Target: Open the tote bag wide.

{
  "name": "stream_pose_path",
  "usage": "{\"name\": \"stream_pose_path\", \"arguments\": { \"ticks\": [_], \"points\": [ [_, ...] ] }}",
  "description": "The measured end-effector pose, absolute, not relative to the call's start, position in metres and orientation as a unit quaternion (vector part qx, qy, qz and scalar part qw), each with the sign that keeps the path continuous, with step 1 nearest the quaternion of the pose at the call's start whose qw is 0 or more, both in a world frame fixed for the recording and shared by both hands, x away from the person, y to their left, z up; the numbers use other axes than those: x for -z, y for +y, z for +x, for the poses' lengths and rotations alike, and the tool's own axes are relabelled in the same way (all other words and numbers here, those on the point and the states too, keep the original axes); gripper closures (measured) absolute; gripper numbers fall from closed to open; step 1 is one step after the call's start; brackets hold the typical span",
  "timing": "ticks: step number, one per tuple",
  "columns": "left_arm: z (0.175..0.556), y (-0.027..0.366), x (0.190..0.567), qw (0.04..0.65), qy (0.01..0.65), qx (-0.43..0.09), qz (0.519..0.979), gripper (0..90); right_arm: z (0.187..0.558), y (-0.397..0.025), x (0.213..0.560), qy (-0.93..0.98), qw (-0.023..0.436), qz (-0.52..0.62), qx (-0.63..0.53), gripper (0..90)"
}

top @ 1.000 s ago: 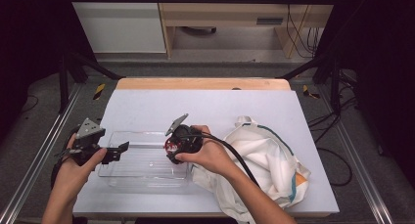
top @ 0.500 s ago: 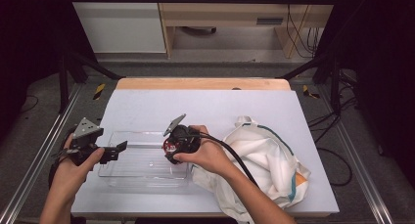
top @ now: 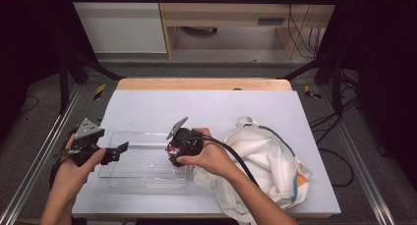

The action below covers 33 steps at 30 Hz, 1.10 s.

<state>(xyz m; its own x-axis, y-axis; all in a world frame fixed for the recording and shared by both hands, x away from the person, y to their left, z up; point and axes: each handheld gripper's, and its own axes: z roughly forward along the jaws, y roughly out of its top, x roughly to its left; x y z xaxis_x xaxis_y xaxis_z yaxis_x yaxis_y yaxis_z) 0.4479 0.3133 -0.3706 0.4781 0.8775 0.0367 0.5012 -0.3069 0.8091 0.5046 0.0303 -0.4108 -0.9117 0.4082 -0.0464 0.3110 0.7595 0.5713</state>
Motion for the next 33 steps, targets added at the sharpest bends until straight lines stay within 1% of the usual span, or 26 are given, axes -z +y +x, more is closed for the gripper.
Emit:
{"name": "stream_pose_path", "arguments": {
  "ticks": [15, 27, 30, 33],
  "points": [
    [0.447, 0.316, 0.369, 0.390, 0.449, -0.245, 0.766, 4.3, 0.501, 0.039, 0.417, 0.947, 0.097, 0.176, -0.250, 25.7],
    [0.447, 0.315, 0.371, 0.383, 0.448, -0.243, 0.771, 4.2, 0.501, 0.039, 0.417, 0.948, 0.103, 0.171, -0.248, 24.7],
    [0.447, 0.315, 0.370, 0.385, 0.450, -0.243, 0.769, 4.3, 0.501, 0.040, 0.417, 0.950, 0.104, 0.170, -0.242, 23.4],
    [0.447, 0.315, 0.370, 0.386, 0.449, -0.242, 0.769, 4.3, 0.500, 0.042, 0.417, 0.950, 0.103, 0.170, -0.241, 18.8]
  ]
}}
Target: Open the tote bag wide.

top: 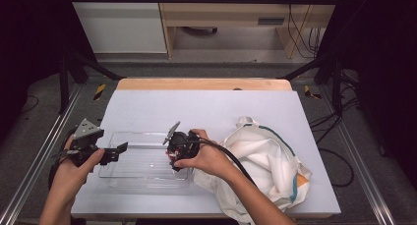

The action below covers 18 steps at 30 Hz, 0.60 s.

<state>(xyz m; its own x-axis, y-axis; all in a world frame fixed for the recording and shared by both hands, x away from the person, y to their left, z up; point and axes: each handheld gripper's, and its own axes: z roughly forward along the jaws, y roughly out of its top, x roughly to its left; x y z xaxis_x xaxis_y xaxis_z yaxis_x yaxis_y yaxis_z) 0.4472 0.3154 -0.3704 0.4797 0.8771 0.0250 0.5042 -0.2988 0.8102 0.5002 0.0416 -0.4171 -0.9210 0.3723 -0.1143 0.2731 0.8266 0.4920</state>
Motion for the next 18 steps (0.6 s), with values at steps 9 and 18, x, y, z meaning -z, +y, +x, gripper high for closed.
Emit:
{"name": "stream_pose_path", "arguments": {
  "ticks": [9, 18],
  "points": [
    [0.448, 0.315, 0.371, 0.383, 0.448, -0.241, 0.771, 4.2, 0.499, 0.035, 0.409, 0.943, 0.112, 0.170, -0.263, 12.2],
    [0.447, 0.316, 0.371, 0.385, 0.452, -0.241, 0.767, 4.3, 0.497, 0.015, 0.383, 0.921, 0.114, 0.191, -0.321, 11.5]
  ]
}}
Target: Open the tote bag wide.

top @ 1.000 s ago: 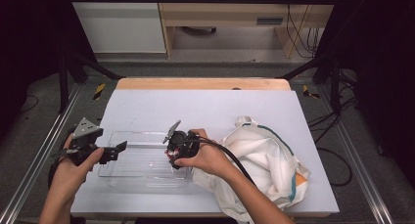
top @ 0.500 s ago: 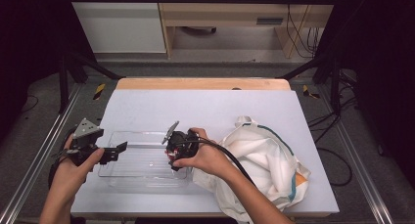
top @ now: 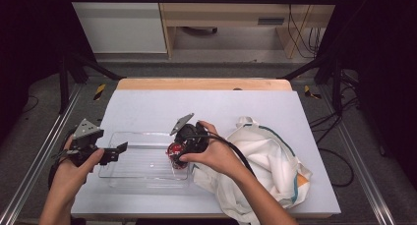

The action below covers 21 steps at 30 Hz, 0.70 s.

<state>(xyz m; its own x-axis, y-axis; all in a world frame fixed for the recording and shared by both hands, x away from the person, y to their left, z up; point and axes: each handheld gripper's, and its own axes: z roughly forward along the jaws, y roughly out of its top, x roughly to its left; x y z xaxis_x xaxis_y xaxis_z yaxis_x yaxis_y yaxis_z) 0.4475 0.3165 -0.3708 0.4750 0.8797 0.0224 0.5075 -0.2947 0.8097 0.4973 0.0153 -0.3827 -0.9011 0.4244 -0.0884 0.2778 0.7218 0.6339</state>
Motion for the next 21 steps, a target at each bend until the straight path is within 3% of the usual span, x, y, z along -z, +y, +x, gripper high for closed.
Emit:
{"name": "stream_pose_path", "arguments": {
  "ticks": [21],
  "points": [
    [0.448, 0.312, 0.371, 0.377, 0.449, -0.246, 0.772, 4.3, 0.474, -0.072, 0.334, 0.854, 0.139, 0.283, -0.415, 8.1]
  ]
}}
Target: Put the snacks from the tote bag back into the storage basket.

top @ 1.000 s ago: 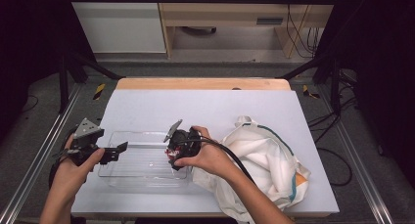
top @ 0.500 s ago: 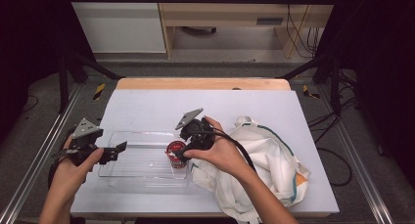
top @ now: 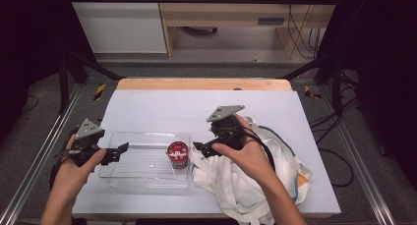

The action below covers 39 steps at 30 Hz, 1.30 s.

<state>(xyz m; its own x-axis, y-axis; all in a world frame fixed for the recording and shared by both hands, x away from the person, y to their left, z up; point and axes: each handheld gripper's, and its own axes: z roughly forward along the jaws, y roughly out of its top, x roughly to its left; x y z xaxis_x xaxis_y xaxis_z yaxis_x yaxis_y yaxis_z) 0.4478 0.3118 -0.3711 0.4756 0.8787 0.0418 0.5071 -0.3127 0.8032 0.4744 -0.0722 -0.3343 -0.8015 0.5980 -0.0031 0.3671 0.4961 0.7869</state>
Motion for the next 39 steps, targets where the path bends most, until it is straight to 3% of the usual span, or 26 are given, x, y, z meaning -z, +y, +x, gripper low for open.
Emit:
{"name": "stream_pose_path", "arguments": {
  "ticks": [19, 39],
  "points": [
    [0.445, 0.312, 0.365, 0.385, 0.445, -0.255, 0.767, 4.1, 0.451, -0.142, 0.308, 0.804, 0.225, 0.364, -0.413, 7.5],
    [0.440, 0.338, 0.359, 0.404, 0.472, -0.265, 0.738, 4.0, 0.448, -0.220, 0.296, 0.744, 0.267, 0.435, -0.431, 6.3]
  ]
}}
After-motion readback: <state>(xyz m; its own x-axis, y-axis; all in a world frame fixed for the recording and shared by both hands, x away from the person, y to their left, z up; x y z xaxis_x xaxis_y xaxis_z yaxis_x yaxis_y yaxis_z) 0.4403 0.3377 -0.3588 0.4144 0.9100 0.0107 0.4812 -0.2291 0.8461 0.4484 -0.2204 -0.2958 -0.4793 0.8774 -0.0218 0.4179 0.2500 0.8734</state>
